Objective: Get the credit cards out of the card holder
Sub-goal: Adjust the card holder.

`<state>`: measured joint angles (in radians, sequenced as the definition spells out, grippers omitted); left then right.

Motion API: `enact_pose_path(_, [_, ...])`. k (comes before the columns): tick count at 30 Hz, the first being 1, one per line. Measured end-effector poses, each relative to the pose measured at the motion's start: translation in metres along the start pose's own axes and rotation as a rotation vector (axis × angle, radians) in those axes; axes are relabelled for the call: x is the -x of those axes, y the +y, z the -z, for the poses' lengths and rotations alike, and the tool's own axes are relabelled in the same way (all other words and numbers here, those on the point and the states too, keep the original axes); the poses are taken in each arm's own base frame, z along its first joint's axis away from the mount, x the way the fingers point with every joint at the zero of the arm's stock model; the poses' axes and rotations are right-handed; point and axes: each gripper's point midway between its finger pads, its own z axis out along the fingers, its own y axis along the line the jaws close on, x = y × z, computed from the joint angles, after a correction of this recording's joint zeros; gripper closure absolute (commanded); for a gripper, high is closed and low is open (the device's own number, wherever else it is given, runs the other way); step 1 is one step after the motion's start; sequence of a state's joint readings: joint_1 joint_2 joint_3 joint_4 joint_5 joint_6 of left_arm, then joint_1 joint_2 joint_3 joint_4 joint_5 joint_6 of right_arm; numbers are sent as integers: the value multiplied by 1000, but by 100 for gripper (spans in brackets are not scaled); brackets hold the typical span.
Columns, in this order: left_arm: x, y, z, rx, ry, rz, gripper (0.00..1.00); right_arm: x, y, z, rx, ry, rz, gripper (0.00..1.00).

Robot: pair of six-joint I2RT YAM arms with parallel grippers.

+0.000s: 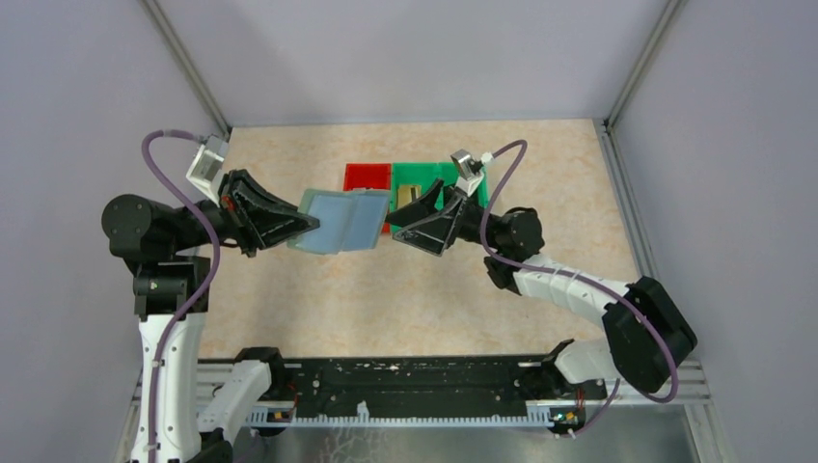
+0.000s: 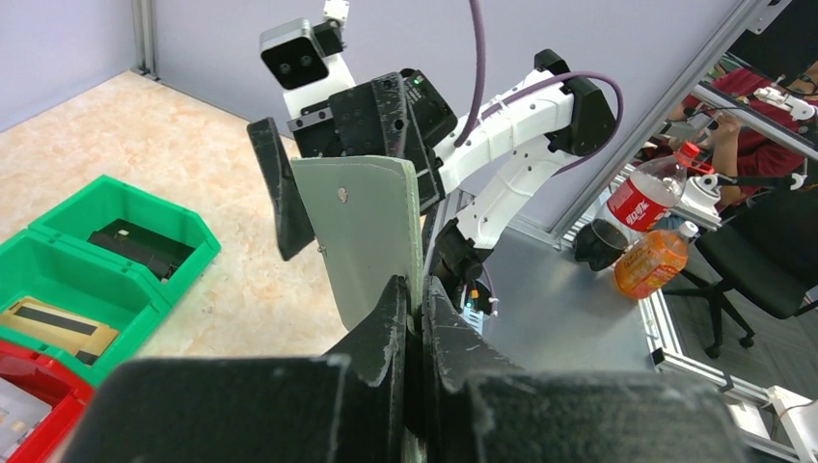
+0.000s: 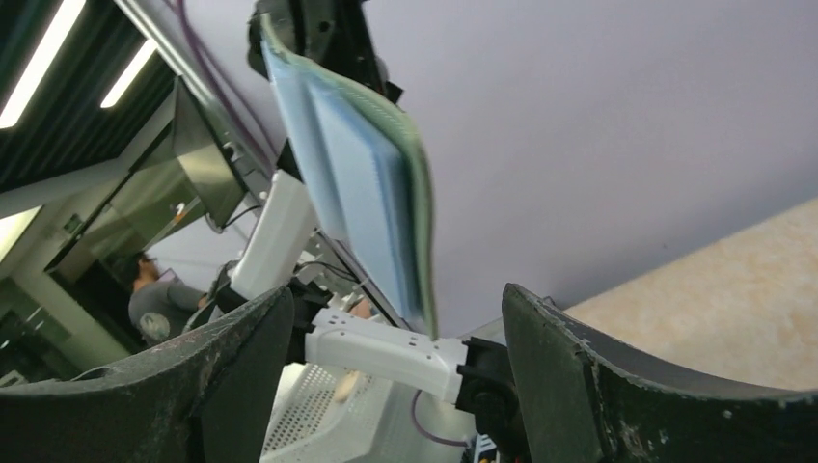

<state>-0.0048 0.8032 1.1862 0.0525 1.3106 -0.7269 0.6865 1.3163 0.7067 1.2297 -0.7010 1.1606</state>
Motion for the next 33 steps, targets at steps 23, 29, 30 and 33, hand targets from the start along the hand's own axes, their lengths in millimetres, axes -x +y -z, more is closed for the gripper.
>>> enact_pose_path(23, [-1,12,0,47,-15,-13,100,-4,31,-17,169,3,-31,76])
enact_pose_path(29, [-3,22,0,88,-25,-10,100,-5,34,-16,178,14,-27,68])
enact_pose_path(30, [-3,23,0,93,-27,-11,100,-5,35,-16,180,14,-24,68])
enact_pose_path(33, [-3,24,0,100,-28,-8,100,-4,39,-15,188,15,-18,70])
